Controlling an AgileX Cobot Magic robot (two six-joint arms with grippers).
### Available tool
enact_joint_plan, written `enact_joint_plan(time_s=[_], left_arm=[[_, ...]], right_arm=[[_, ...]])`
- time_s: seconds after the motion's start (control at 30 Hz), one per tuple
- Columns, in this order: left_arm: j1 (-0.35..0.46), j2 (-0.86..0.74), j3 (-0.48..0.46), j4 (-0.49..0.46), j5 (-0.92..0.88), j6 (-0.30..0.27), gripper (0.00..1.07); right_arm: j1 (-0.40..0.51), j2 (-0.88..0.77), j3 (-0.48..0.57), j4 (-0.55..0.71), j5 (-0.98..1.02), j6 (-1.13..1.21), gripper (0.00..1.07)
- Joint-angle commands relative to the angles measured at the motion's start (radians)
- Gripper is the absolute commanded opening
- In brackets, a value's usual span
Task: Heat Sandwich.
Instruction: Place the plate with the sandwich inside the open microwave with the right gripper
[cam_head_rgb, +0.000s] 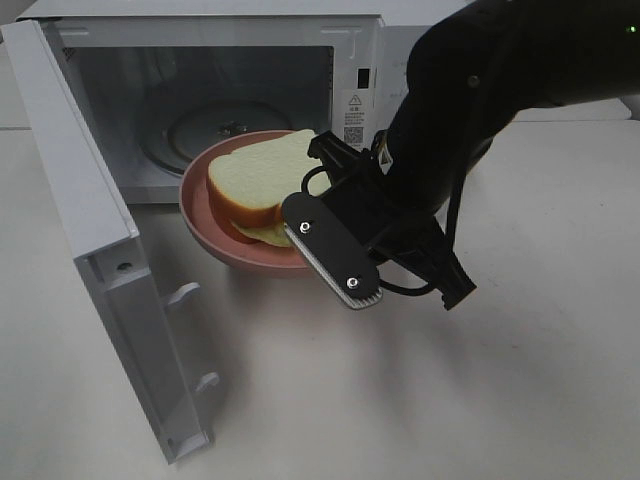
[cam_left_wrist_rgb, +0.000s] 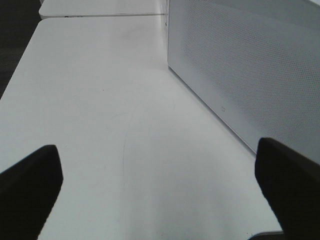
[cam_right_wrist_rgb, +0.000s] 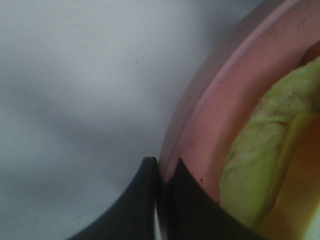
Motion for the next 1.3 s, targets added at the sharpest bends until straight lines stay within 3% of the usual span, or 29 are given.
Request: enact_joint_plan(time_s=[0.03, 0.93, 1.3], left_arm=[[-0.002, -0.026, 0.003, -0.004, -0.014, 0.001, 1.01], [-0.002, -0.026, 0.003, -0.004, -0.014, 0.001, 1.01], [-0.002, -0.026, 0.003, -0.004, -0.014, 0.001, 1.01]], right_arm=[[0.005, 0.021, -0.048, 0.002, 0.012, 0.002, 0.01], [0.005, 0.275, -0.449, -0.006, 0.192, 0.131, 0.02], [0.002, 0.411, -0.662, -0.013, 0.246, 0.196, 0.02]])
